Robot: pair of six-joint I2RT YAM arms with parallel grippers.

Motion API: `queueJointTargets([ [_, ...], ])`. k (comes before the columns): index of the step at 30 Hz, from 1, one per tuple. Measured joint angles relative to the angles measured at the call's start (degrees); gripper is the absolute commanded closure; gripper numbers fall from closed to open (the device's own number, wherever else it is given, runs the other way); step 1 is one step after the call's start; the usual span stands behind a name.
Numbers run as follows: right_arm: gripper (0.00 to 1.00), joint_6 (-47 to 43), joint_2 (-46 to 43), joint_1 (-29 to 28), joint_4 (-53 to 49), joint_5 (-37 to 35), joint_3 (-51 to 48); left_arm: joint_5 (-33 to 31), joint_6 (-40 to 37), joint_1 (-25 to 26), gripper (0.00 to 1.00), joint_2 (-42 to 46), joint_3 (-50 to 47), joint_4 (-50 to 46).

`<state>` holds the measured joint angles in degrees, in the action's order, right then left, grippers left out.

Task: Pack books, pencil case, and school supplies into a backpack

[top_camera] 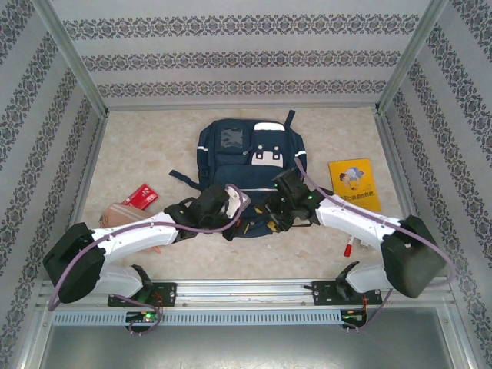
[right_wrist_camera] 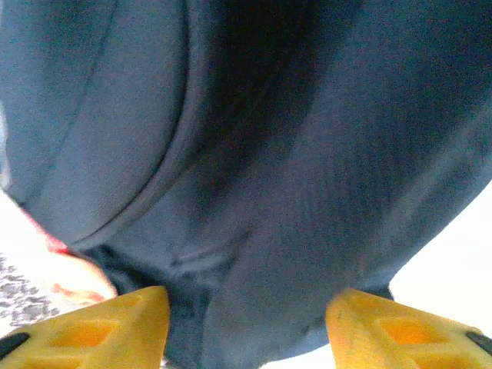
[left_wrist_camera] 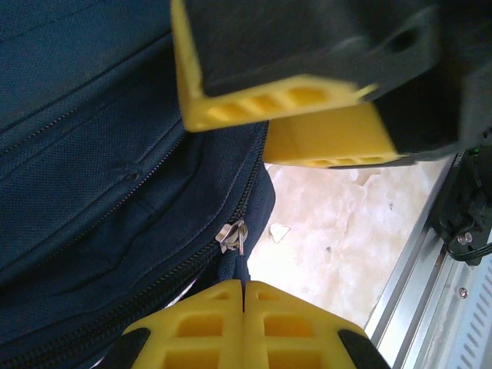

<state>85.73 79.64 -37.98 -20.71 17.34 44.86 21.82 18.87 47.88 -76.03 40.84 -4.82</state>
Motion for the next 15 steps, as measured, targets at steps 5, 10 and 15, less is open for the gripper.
queueJointTargets([
  [5, 0.92, 1.1, 2.5, -0.2, 1.9, -0.6, 0.0, 0.1, -1.5, 0.0, 0.70, 0.7, -0.1, 0.0],
  [10, 0.93, 0.9, 2.5, -0.4, 2.2, -0.9, 0.2, 0.6, -2.3, 0.0, 0.51, 2.5, -1.0, -0.1],
  [15, 0.95, 0.9, 2.4, -0.5, 2.3, -0.9, 0.2, 0.2, -3.0, 0.0, 0.40, 2.6, -1.0, -0.1],
])
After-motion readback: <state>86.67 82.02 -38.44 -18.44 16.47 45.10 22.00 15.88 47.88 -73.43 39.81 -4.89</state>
